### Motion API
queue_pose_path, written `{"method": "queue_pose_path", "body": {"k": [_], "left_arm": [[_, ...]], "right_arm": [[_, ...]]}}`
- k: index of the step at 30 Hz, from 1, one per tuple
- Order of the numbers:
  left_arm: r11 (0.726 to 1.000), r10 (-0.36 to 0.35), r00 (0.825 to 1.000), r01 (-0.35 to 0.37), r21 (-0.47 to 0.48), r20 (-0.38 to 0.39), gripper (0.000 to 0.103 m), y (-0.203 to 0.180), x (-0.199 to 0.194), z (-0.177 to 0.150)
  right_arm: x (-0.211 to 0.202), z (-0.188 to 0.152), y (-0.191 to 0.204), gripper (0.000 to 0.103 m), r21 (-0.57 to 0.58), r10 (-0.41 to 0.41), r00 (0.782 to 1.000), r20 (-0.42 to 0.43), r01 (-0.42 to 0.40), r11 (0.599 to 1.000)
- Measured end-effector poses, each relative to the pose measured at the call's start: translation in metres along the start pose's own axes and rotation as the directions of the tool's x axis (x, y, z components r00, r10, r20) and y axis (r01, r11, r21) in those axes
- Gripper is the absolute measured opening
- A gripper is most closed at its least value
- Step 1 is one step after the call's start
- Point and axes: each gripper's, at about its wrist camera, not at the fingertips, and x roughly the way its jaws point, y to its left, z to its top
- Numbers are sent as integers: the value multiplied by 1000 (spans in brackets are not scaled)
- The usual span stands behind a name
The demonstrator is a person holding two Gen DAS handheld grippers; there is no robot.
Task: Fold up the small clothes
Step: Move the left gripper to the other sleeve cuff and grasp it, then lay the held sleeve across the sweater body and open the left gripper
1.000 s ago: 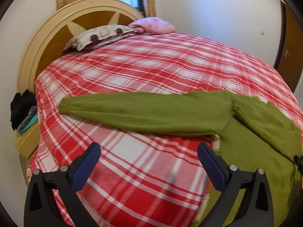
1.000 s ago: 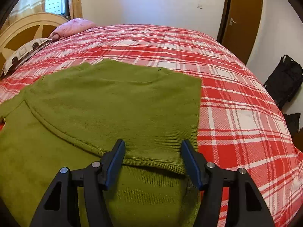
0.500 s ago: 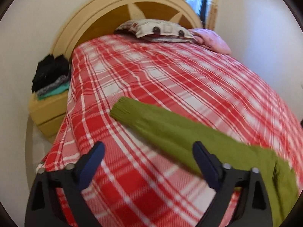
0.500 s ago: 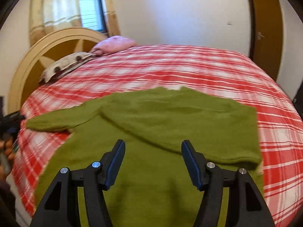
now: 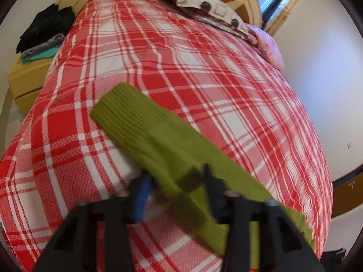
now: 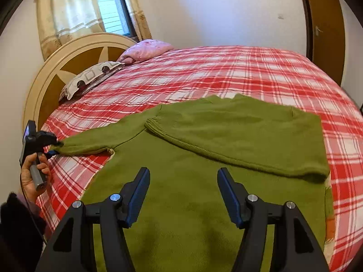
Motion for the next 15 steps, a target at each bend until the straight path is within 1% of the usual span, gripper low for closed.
{"method": "queue_pose_path", "body": {"k": [1,2,4,5,8,10,12,14,15], "left_arm": [[1000,-9,1000,9,-10,0,19,5,0,2],[1000,-20,1000,20,-17,-3,13,7,1,3],[999,-31,1000,31,-15,-3,11,10,-1,4],[1000,-25,1000,25,-2,1,10,7,-2,3],[997,14,999,-17,71,42,8,-10,-11,2],[990,23,995,-36,138,92,7,-30,-23,1],[980,-1,991,-26,199,136,7,-52,-37,-1],[962,-48,983,-3,274,177,7,-81,-57,-11],[948,-81,979,17,317,189,7,-98,-67,-18]], "right_arm": [[0,-1,-2,63,12,2,1000,-4,-1,1000],[0,-2,-3,63,18,2,1000,-6,-2,1000],[-1,-4,-6,63,30,2,1000,-7,-2,1000],[-2,-4,-7,63,33,1,1000,-7,-1,999],[-5,-4,-13,63,54,-12,1000,2,11,998],[-8,-3,-21,63,86,-12,1000,11,11,996],[-12,-3,-27,63,110,-19,1000,21,17,994],[-17,-3,-36,63,144,-26,999,36,21,989],[-19,-4,-41,63,162,-33,999,42,26,987]]}}
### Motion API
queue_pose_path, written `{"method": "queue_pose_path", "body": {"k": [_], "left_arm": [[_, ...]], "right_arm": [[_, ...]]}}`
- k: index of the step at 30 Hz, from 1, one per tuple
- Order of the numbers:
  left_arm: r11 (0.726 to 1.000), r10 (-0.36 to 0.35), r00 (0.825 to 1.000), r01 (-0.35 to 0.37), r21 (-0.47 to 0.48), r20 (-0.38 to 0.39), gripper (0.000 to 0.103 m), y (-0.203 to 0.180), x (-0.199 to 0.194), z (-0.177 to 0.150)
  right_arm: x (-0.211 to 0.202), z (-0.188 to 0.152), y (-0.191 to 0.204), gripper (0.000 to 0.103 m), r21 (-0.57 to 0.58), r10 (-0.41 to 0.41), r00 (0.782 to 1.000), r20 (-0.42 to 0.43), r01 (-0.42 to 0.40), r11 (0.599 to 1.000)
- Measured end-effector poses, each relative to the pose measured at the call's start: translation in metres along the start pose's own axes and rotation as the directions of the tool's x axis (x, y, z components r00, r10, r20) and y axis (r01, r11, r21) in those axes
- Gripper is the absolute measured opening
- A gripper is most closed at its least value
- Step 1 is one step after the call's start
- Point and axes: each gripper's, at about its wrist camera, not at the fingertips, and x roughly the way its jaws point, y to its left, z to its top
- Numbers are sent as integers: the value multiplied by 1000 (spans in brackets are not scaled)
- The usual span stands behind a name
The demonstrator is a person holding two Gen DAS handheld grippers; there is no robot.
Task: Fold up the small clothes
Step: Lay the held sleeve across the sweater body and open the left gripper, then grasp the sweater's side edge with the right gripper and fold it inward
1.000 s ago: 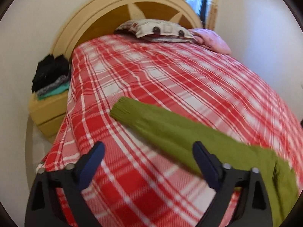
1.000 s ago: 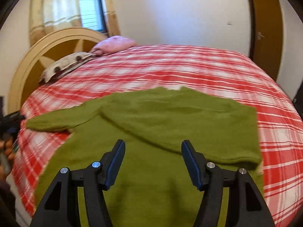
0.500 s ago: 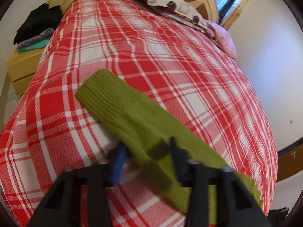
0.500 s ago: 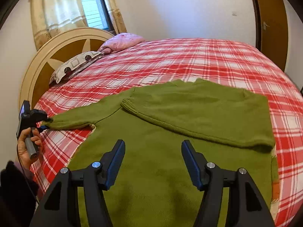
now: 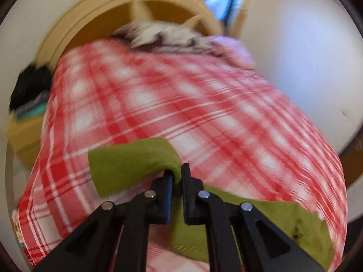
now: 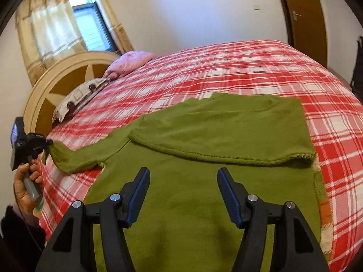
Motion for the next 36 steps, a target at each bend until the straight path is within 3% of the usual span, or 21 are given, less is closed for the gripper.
{"method": "queue_pose_path", "body": {"k": [3,5,10,12,14,20,24,25,26,28,31,36], "left_arm": [[985,-90,995,81,153,53,7,-64,-31,-12],[954,-172,983,150,259,67,7,-108,-54,-29],[843,-335,942,296,449,8,7,-200,-91,-94],[805,-362,931,334,490,-41,7,-227,-94,-126],[783,-381,920,376,496,-95,7,-246,-90,-147],[730,-350,918,393,559,-188,7,-274,-84,-203],[736,-336,917,399,547,-218,18,-254,-84,-204],[740,-329,921,390,548,-211,29,-242,-87,-202],[749,-326,925,380,543,-198,48,-230,-89,-200],[793,-295,947,317,520,-127,68,-203,-90,-194],[836,-215,974,221,503,-71,69,-175,-82,-192],[899,-133,981,181,399,-144,69,-144,-50,-195]], "right_arm": [[-3,2,-13,63,41,-8,1000,11,7,999],[-6,2,-20,63,58,-17,1000,16,16,998],[-12,0,-41,63,106,-39,999,24,36,994],[-15,-2,-49,63,122,-48,998,27,44,992],[-19,-4,-59,63,140,-64,997,30,59,988],[-26,-8,-78,63,178,-77,997,29,70,982],[-24,-3,-81,63,205,0,999,39,-8,979],[-23,1,-80,63,216,41,998,46,-50,975],[-21,6,-79,63,222,78,996,50,-87,971],[-7,21,-75,63,236,168,985,36,-172,956],[26,39,-63,63,207,221,975,-26,-211,955],[100,53,-50,63,134,140,980,-143,-121,984]]}}
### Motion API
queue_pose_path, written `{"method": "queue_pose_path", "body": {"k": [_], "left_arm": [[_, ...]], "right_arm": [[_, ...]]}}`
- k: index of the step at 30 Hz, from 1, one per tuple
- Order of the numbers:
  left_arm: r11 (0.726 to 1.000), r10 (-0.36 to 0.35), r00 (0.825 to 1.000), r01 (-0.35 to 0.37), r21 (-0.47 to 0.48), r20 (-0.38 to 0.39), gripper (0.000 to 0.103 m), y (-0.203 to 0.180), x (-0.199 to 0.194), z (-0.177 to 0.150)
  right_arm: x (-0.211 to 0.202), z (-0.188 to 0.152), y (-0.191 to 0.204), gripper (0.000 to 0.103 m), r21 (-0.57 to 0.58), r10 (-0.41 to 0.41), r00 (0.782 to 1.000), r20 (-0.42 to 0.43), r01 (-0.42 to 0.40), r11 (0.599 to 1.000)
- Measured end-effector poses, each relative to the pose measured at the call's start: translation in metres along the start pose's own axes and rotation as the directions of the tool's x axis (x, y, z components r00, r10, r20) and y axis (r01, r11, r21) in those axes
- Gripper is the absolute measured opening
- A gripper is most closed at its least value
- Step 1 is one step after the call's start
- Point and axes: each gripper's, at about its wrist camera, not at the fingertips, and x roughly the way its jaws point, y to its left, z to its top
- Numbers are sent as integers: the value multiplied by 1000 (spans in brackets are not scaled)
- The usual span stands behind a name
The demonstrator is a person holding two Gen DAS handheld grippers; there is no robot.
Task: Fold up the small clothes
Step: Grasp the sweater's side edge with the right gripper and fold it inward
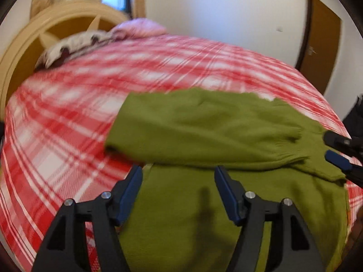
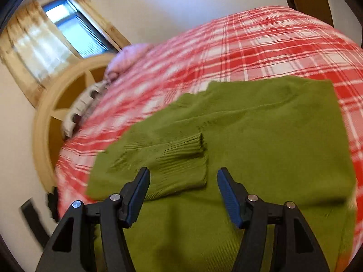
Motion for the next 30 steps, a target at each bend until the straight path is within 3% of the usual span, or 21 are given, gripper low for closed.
{"method": "queue_pose_path", "body": {"k": [3,6,7,8,9,12,15,19,22,25,29,30], "left_arm": [[998,11,1000,-13,-57,-23,69,11,9,-7],[998,18,1000,-18,-57,1,69,10,7,-12],[998,22,1000,-22,-50,3,73,7,7,-13],[999,19,1000,-18,-46,5,78,6,9,-14],[999,13,1000,-12,-43,10,81,5,11,-16],[1000,18,999,-18,-14,37,89,0,13,-21],[999,-2,999,4,-39,44,89,5,13,-20],[999,-15,999,17,-52,47,89,10,14,-18],[999,-14,999,16,-51,47,89,10,14,-18],[999,-8,999,10,-50,45,89,10,15,-17],[999,-2,999,5,-51,42,89,10,16,-17],[999,-1,999,3,-51,42,89,10,16,-17]], "right_arm": [[28,5,1,63,-4,-29,999,-24,29,1000],[40,4,8,63,-44,-52,999,-14,51,998],[43,5,10,54,-78,-70,997,-12,69,995],[46,4,15,32,-110,-93,996,-13,91,990],[50,3,20,23,-153,-141,990,-14,137,979],[50,6,18,11,-166,-151,989,-9,147,975],[38,12,19,9,-158,-131,991,11,132,979],[-1,28,35,7,-177,-103,987,127,125,976],[-45,41,46,7,-213,-115,962,249,171,962],[-77,47,46,4,-214,-122,941,317,196,957],[-99,47,24,4,-214,-246,892,380,344,914],[-99,46,17,4,-203,-267,889,372,359,911]]}}
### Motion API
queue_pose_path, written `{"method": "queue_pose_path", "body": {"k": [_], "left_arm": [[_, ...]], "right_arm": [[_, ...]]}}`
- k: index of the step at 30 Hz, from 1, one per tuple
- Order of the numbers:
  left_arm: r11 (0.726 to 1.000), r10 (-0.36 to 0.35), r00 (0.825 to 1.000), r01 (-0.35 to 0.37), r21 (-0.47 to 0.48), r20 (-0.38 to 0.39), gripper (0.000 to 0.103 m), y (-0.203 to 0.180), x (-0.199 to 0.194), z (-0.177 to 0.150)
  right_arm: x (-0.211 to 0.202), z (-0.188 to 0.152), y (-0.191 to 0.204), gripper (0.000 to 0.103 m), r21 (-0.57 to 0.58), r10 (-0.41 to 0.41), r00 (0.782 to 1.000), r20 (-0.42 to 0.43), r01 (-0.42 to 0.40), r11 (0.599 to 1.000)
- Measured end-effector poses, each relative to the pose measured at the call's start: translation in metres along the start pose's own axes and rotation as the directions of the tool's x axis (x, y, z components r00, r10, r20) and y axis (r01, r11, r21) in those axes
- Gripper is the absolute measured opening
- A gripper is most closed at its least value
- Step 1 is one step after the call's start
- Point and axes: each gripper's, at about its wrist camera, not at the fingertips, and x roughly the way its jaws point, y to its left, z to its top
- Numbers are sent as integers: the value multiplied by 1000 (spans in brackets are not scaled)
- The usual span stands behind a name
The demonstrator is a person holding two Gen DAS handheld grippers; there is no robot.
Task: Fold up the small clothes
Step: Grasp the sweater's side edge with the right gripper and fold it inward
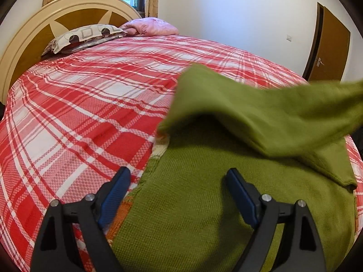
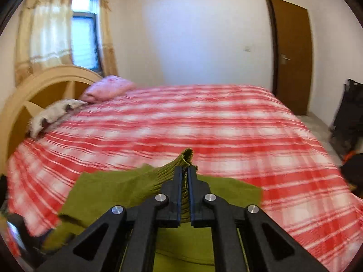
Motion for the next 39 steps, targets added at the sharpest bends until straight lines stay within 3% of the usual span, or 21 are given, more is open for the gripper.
{"method": "queue_pose_path", "body": {"k": [4,7,11,13,15,18,21,26,29,31,33,37,39], "left_arm": [[1000,0,1000,0,-1,-1,89,1,1,1],[1000,5,1000,-5,3,-1,89,1,1,1],[1000,9,1000,-9,11,-4,90,0,2,0],[1000,7,1000,-6,18,-7,92,-1,2,0],[999,8,1000,-8,31,-12,94,-3,3,0],[999,7,1000,-6,44,-18,99,-6,4,0],[999,6,1000,-6,45,-17,99,-7,4,0],[999,12,1000,-11,48,-18,100,-8,4,0],[998,14,1000,-13,58,-20,102,-9,3,-1],[998,11,1000,-10,57,-21,102,-9,4,-2],[998,1,1000,0,55,-21,102,-7,3,-2],[998,-2,1000,4,63,-31,103,-8,4,0],[997,-6,999,9,80,-46,103,-9,3,2]], "right_arm": [[31,-32,-40,4,46,-81,990,-116,87,995],[53,-55,-55,5,78,-63,979,-194,79,994],[73,-80,-81,5,144,-111,947,-300,160,977],[69,-85,-96,5,196,-131,946,-298,195,961],[55,-84,-110,5,204,-216,933,-287,280,938],[31,-76,-117,5,259,-188,958,-214,242,935],[24,-67,-103,5,277,-61,982,-180,110,955],[42,-66,-56,5,196,92,976,-195,-53,979],[64,-74,-32,5,143,115,959,-258,-79,986],[82,-88,-34,5,154,91,937,-339,-40,987],[78,-93,-42,5,175,118,943,-310,-65,982],[56,-91,-54,5,144,25,940,-341,26,989],[28,-85,-61,5,136,22,958,-287,18,991]]}}
